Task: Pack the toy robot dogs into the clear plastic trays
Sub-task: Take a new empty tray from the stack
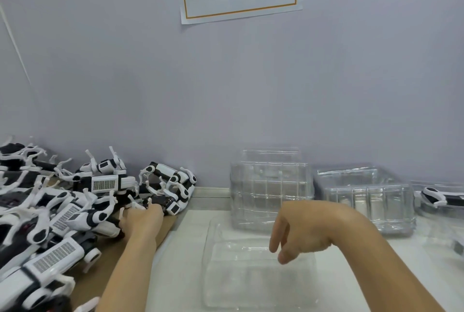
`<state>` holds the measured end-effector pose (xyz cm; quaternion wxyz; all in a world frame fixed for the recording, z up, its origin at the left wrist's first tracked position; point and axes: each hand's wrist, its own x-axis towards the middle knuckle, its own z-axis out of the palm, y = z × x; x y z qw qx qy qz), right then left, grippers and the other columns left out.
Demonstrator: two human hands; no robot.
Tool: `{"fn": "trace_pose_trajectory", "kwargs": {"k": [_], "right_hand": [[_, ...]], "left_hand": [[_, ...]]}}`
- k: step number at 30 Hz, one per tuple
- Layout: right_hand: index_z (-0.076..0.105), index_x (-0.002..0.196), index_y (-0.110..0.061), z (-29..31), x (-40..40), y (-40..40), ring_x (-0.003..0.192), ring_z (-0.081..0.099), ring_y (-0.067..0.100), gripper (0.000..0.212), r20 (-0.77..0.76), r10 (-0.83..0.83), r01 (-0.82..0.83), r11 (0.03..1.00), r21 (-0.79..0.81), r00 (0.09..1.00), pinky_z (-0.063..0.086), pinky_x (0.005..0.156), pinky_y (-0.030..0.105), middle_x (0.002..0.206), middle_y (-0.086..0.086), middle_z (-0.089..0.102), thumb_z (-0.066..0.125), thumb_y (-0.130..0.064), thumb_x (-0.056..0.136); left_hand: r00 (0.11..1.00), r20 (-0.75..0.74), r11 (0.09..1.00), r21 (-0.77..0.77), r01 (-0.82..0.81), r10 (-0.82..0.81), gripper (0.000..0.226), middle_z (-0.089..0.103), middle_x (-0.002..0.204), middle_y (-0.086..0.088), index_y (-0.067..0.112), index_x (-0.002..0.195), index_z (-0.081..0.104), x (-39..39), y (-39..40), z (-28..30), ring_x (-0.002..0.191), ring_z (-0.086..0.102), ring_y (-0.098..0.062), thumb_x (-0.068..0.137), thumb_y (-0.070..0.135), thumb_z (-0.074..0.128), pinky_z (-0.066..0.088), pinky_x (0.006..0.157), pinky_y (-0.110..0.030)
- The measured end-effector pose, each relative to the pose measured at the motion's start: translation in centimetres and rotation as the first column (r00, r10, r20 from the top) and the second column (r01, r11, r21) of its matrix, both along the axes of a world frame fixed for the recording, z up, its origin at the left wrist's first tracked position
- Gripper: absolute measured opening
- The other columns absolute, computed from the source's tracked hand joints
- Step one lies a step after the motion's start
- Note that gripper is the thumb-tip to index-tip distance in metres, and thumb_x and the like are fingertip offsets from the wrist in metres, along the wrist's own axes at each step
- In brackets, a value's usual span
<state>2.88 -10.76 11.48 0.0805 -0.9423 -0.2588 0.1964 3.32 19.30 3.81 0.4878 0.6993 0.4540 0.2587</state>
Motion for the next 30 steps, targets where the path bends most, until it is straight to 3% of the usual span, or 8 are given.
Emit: {"fn": "trace_pose_trajectory", "kwargs": {"k": [3, 7, 12, 15, 19, 25, 27, 30], "right_hand": [[0.074, 0.109, -0.036, -0.2, 0.3, -0.4, 0.093, 0.064, 0.005, 0.026, 0.000, -0.034, 0.034, 0.999, -0.031, 0.999, 0.041, 0.060, 0.017, 0.101, -0.019, 0.071, 0.077, -0.036, 0.083], [0.073, 0.109, -0.038, 0.1, 0.6, -1.4, 0.097, 0.066, 0.003, 0.025, -0.006, -0.065, 0.065, 0.998, 0.009, 0.998, 0.041, 0.063, 0.016, 0.106, -0.012, 0.074, 0.075, -0.039, 0.084], [0.073, 0.107, -0.038, 0.1, 0.8, -1.7, 0.088, 0.068, -0.001, 0.019, 0.001, -0.068, 0.068, 0.990, 0.127, 0.998, 0.042, 0.063, 0.016, 0.094, -0.014, 0.075, 0.071, -0.039, 0.088], [0.071, 0.109, -0.038, -0.1, 0.9, -1.4, 0.087, 0.069, -0.001, 0.021, -0.016, -0.050, 0.052, 0.990, 0.131, 0.999, 0.042, 0.064, 0.016, 0.094, -0.013, 0.075, 0.070, -0.040, 0.089], [0.070, 0.112, -0.039, -0.3, 1.0, -1.2, 0.083, 0.068, -0.003, 0.022, -0.020, -0.034, 0.036, 0.990, 0.139, 0.999, 0.040, 0.060, 0.014, 0.091, -0.013, 0.075, 0.068, -0.041, 0.090], [0.067, 0.114, -0.041, -0.5, 1.2, -1.1, 0.075, 0.064, -0.006, 0.024, -0.012, -0.030, 0.031, 0.992, 0.125, 0.999, 0.036, 0.053, 0.012, 0.089, -0.015, 0.074, 0.068, -0.043, 0.090], [0.067, 0.114, -0.041, -0.6, 1.1, -0.9, 0.076, 0.065, -0.005, 0.024, -0.010, -0.030, 0.031, 0.992, 0.120, 1.000, 0.037, 0.053, 0.013, 0.089, -0.015, 0.074, 0.068, -0.043, 0.090], [0.067, 0.111, -0.043, -0.6, 1.1, -0.7, 0.081, 0.065, -0.002, 0.021, 0.004, -0.032, 0.031, 0.988, 0.150, 0.999, 0.040, 0.059, 0.016, 0.090, -0.014, 0.074, 0.067, -0.043, 0.090]], "left_hand": [[0.985, 0.165, 0.988, -0.154, -0.024, 0.050, 0.043, 0.049, 0.137, -0.025, -0.006, 0.137, 0.045, 0.0, -0.1, -0.2, 0.102, 0.045, -0.030, 0.096, 0.007, 0.052, 0.042, 0.094, -0.040], [0.904, 0.333, 0.876, -0.475, -0.084, 0.268, 0.049, 0.046, 0.147, -0.019, 0.000, 0.144, 0.041, -0.1, 0.5, -0.2, 0.129, 0.049, -0.032, 0.097, 0.010, 0.052, 0.043, 0.103, -0.038], [0.756, 0.513, 0.768, -0.640, 0.022, 0.406, 0.047, 0.051, 0.146, -0.015, 0.005, 0.145, 0.045, -0.7, 1.1, -0.3, 0.132, 0.052, -0.030, 0.099, 0.009, 0.052, 0.045, 0.095, -0.035], [0.693, 0.595, 0.759, -0.643, 0.105, 0.408, 0.045, 0.058, 0.134, -0.011, 0.006, 0.143, 0.049, -1.0, 1.2, -0.2, 0.134, 0.050, -0.032, 0.098, 0.013, 0.048, 0.045, 0.103, -0.041], [0.587, 0.599, 0.732, -0.681, 0.017, 0.544, 0.034, 0.061, 0.122, -0.001, 0.020, 0.119, 0.066, -1.7, 0.9, 0.1, 0.111, 0.060, -0.022, 0.086, 0.027, 0.063, 0.052, 0.079, -0.036], [0.550, 0.637, 0.761, -0.649, 0.006, 0.540, 0.016, 0.056, 0.096, 0.001, 0.017, 0.092, 0.051, -1.0, 0.6, -0.4, 0.065, 0.049, -0.013, 0.094, 0.016, 0.066, 0.044, 0.057, -0.020], [0.574, 0.585, 0.721, -0.693, -0.014, 0.574, 0.020, 0.061, 0.101, -0.005, 0.017, 0.084, 0.048, -1.2, 0.6, -0.4, 0.061, 0.051, -0.012, 0.095, 0.009, 0.062, 0.040, 0.053, -0.019], [0.622, 0.564, 0.691, -0.721, 0.049, 0.543, 0.012, 0.063, 0.123, -0.012, 0.012, 0.108, 0.049, -1.1, 0.9, 0.1, 0.062, 0.054, -0.008, 0.098, 0.005, 0.051, 0.037, 0.049, -0.016]]}}
